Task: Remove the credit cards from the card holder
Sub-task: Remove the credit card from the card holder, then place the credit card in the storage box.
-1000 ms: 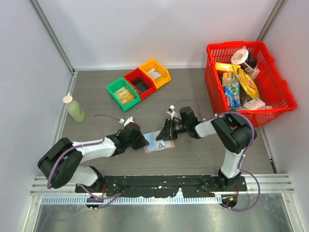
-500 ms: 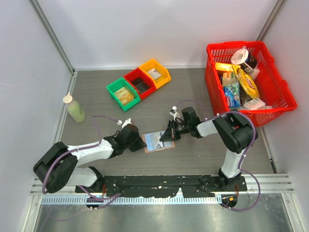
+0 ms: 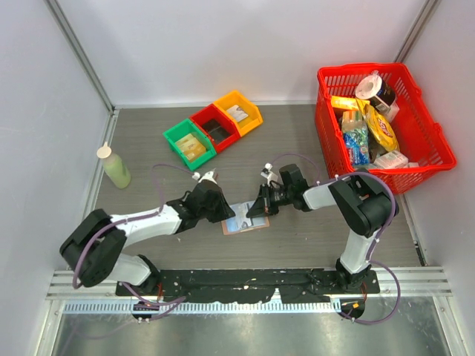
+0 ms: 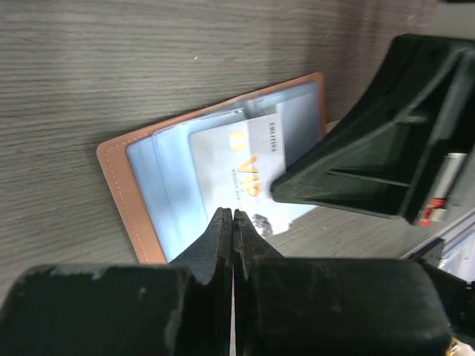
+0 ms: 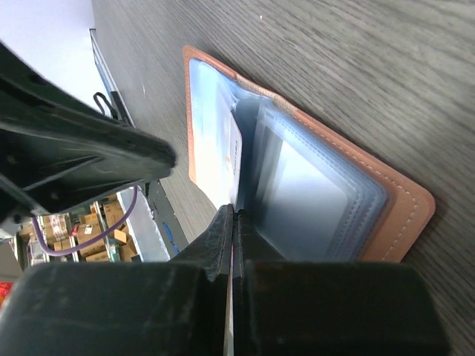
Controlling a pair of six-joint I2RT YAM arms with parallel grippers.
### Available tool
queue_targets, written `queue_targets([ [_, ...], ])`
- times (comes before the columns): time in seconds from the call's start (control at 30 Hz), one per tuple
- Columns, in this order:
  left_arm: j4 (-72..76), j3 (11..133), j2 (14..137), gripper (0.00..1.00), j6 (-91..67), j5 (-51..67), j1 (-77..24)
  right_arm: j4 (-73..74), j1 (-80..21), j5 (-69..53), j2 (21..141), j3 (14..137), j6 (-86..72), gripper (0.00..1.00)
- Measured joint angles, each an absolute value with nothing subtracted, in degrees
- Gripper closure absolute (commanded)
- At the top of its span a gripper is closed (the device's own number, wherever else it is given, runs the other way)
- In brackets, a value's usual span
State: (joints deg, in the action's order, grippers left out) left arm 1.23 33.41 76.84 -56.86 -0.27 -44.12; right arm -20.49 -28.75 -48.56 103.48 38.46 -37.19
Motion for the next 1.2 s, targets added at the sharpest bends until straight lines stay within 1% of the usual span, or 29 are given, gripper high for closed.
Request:
queue_targets([
  [0.17,2.2,33.8,83.9,1.0,-56.2,1.7,-44.1,-17.3,-28.8,-47.9,103.0,39.3,-35.8,0.99],
  [0.67,2.3,33.8,83.9,1.0,-57.0,0.2,-44.2,4.7,-26.7,-40.6,92.3,42.9,-25.0,0.99],
  [0.7,2.2,33.8,83.7,0.98,-56.9,0.0,-44.2,6.3,-26.7,-39.7,91.2,42.9,-24.4,0.99],
  [0.73,1.8,33.8,83.4,0.96,-56.8,-0.4,-44.2,8.0,-26.5,-39.0,89.9,43.1,-23.8,0.99],
  [0.8,0.5,33.8,82.5,0.85,-56.2,-1.1,-44.2,11.0,-26.5,-37.6,87.9,43.6,-22.9,0.99],
  [0.9,-2.5,33.9,79.6,0.65,-53.9,-1.6,-44.1,15.5,-26.5,-35.4,84.3,44.8,-21.4,0.99],
  [0.97,-4.7,34.8,77.1,0.5,-51.6,-1.6,-43.7,18.3,-26.5,-34.0,81.9,46.0,-20.3,0.99],
  [1.0,-5.6,35.7,75.9,0.43,-50.2,-1.4,-43.4,19.6,-26.5,-33.4,80.8,46.6,-19.6,0.99],
  [1.07,-7.3,38.7,74.0,0.26,-47.0,-0.2,-42.4,22.0,-26.5,-32.5,78.8,48.0,-18.2,0.99],
  [1.1,-7.9,40.5,73.2,0.2,-44.7,0.7,-41.8,23.1,-26.5,-32.2,77.8,48.7,-17.5,0.99],
  [1.17,-9.3,44.7,72.3,0.12,-40.1,3.3,-40.5,25.1,-26.5,-32.0,75.9,50.3,-15.9,0.99],
  [1.2,-9.6,46.4,72.1,0.11,-38.1,4.5,-40.2,25.9,-26.5,-32.0,75.1,50.9,-15.1,0.99],
])
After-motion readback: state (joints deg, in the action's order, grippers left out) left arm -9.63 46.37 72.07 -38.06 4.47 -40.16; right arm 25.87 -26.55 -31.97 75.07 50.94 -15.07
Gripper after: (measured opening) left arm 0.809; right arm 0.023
